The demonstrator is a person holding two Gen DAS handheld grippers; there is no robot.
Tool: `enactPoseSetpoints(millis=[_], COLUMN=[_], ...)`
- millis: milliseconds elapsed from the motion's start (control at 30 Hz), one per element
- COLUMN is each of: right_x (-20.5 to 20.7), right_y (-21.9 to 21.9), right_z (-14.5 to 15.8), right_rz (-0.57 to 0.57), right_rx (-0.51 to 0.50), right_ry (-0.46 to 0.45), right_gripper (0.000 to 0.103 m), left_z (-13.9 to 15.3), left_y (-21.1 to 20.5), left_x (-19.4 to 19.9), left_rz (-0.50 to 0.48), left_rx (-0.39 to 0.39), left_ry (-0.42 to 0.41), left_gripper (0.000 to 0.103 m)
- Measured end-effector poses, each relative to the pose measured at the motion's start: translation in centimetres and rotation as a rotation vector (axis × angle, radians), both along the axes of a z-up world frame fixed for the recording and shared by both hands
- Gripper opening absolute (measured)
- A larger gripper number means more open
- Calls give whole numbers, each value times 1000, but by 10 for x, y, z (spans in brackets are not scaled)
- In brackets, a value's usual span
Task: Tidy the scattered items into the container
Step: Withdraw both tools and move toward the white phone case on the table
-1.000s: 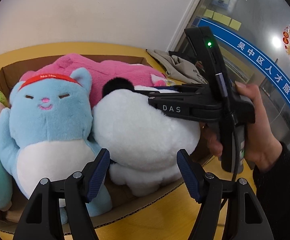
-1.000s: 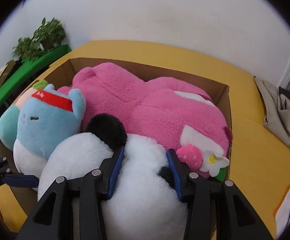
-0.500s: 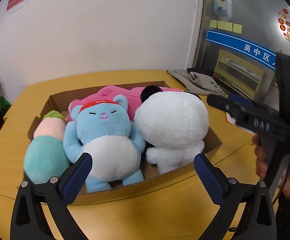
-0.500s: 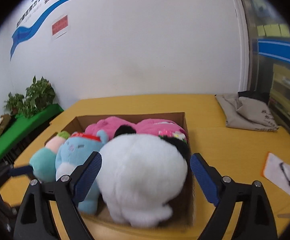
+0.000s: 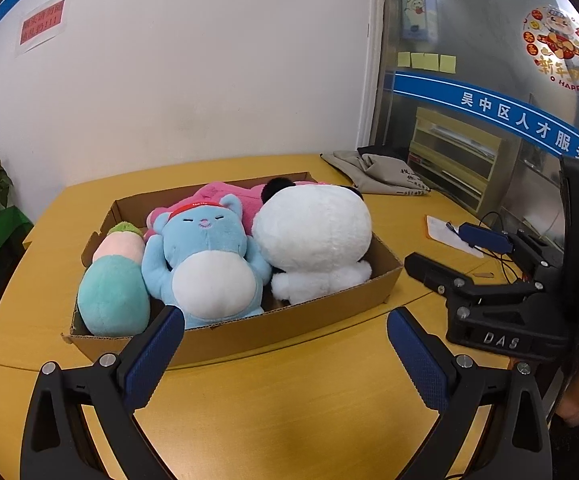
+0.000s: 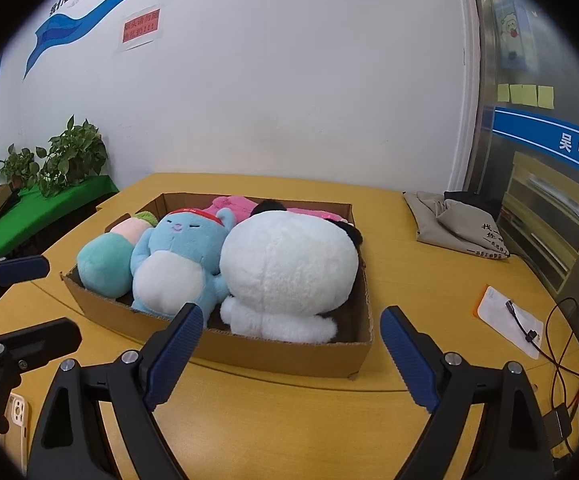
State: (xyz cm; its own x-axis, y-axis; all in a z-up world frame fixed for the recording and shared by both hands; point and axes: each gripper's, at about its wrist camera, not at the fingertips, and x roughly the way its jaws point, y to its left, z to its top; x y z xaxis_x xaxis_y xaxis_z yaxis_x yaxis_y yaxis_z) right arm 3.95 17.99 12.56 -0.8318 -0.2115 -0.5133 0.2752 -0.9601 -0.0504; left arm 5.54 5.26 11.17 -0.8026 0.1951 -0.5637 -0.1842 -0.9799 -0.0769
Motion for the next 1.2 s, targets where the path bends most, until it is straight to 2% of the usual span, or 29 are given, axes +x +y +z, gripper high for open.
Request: enactPoseSetpoints(millis=[433,600,733,900,1000,1200], right_x=[33,40,46,63,70,89], right_y=[-2,4,4,-16,-37,-79], right_z=[-10,-12,-17,-35,-58,-95], right_rz=[-17,-24,-7,101,190,352], right_rx=[-5,-3,-16,-76,-92,-108], right_ry=[-13,-18,-43,-104,-179,-308], right_gripper=[90,90,90,90,90,90], left_z=[-11,-12,-10,-20,-32,-76], left_y=[-11,-22,-37,-65,-89,-138], left_x=[37,61,94,133,152,171], left_rz=[2,-63,-108,-141,-101,-9], left_rx=[-3,66,101,127,99,136], left_ry=[-5,-24,-31,-96,-150,-321], left_gripper=[103,103,103,103,103,103])
